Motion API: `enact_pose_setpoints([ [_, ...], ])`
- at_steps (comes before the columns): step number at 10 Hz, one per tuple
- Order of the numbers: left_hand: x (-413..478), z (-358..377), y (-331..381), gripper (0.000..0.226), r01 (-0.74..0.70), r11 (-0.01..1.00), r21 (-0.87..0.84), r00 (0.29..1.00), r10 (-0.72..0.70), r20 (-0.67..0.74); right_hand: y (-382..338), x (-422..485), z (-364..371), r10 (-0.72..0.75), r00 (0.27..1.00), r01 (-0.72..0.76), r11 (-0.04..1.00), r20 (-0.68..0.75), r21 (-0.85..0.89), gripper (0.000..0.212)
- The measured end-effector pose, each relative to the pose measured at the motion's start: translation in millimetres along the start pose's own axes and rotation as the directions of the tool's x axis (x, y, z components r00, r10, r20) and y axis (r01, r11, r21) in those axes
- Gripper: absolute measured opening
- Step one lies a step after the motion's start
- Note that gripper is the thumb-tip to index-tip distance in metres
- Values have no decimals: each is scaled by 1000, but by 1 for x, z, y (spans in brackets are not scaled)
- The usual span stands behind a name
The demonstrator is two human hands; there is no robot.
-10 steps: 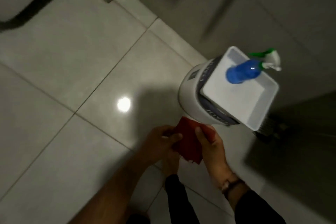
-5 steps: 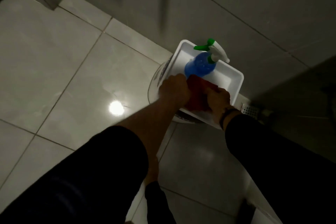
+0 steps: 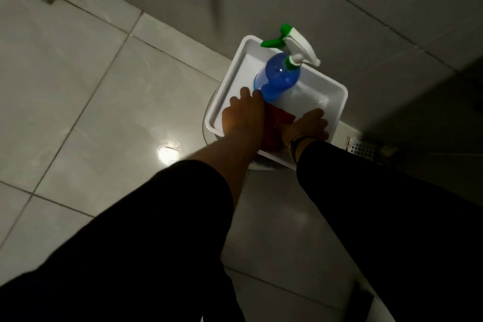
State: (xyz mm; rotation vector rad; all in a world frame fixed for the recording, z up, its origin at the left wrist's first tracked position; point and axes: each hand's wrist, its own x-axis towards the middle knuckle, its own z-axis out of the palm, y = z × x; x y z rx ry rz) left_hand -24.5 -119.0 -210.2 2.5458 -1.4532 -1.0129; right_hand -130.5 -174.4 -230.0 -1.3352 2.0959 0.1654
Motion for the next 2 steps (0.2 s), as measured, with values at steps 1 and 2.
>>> enact_pose_setpoints([
  [1, -31, -10, -11, 66, -90, 996, -14, 989, 88, -119, -6, -32, -14, -19, 988, 31, 997, -156, 71, 80],
  [2, -75, -19, -28, 65, -57, 997, -48, 985, 48, -164, -5, -72, -26, -50, 968, 107, 969, -248, 223, 52],
])
